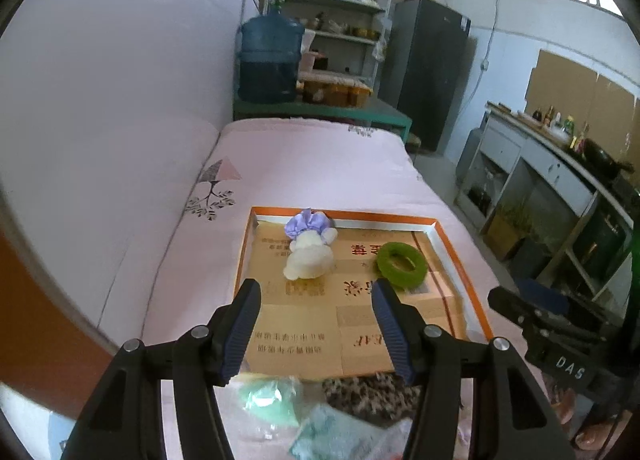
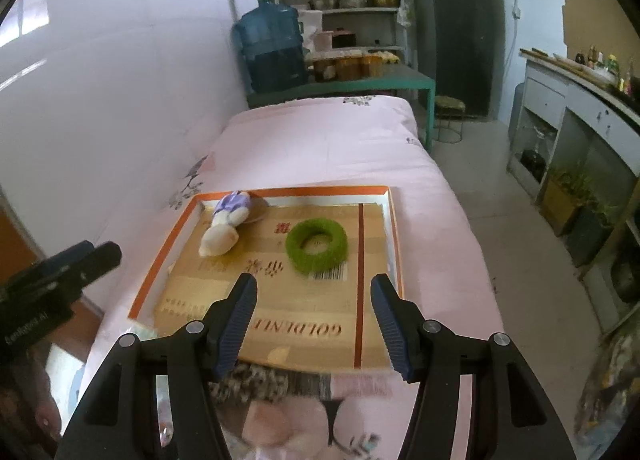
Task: Organize soft objects
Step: 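Withdraw both open grippers from the tray back over the pile, then grasp the white cartoon-face packaged bag with the left gripper, then grasp the beige plush bear with pink bow with the right gripper while the left holds the bag, then carry bag and bear into the tray while both grippers open to release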
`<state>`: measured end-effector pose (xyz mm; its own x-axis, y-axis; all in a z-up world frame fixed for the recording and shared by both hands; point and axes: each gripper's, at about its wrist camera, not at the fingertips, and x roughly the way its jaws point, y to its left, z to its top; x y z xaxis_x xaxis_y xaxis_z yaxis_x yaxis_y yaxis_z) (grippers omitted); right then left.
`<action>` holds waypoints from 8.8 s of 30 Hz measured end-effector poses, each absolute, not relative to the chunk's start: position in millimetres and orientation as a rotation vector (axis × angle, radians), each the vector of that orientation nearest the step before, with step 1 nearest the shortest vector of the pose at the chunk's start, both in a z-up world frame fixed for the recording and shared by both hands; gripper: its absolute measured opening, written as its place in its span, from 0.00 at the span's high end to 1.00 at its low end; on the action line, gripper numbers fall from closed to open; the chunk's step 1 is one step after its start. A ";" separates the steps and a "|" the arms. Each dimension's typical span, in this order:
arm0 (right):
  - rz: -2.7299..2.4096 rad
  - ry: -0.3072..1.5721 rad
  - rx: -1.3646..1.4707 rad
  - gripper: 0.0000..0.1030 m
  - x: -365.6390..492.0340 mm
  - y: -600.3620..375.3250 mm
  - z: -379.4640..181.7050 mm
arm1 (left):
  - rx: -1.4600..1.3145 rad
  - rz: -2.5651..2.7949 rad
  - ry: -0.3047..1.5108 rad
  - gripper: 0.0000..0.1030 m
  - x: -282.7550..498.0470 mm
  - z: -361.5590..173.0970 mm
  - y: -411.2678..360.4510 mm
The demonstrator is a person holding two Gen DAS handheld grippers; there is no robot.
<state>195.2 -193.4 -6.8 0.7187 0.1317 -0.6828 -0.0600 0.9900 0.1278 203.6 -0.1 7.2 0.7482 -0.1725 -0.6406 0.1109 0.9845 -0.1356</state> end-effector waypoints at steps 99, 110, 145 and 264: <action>0.147 0.809 0.141 0.41 44.1 -156.0 -83.5 | -0.207 -0.419 0.700 0.79 70.1 -89.2 -9.7; 0.182 0.837 0.175 0.41 41.2 -156.9 -88.0 | -0.199 -0.454 0.599 0.91 48.5 -72.6 -13.9; 0.232 0.752 0.205 0.69 28.1 -155.6 -59.4 | -0.184 -0.439 0.526 0.91 35.4 -44.1 -9.3; 0.301 0.815 0.162 0.49 199.3 -193.4 -68.3 | -0.311 -0.265 0.705 0.55 215.3 -44.2 -17.2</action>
<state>199.3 -193.4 -68.3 0.6465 0.3247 -0.6904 -0.2013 0.9454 0.2561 215.3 -17.2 -44.2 0.7320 -0.3404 -0.5902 0.1330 0.9210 -0.3662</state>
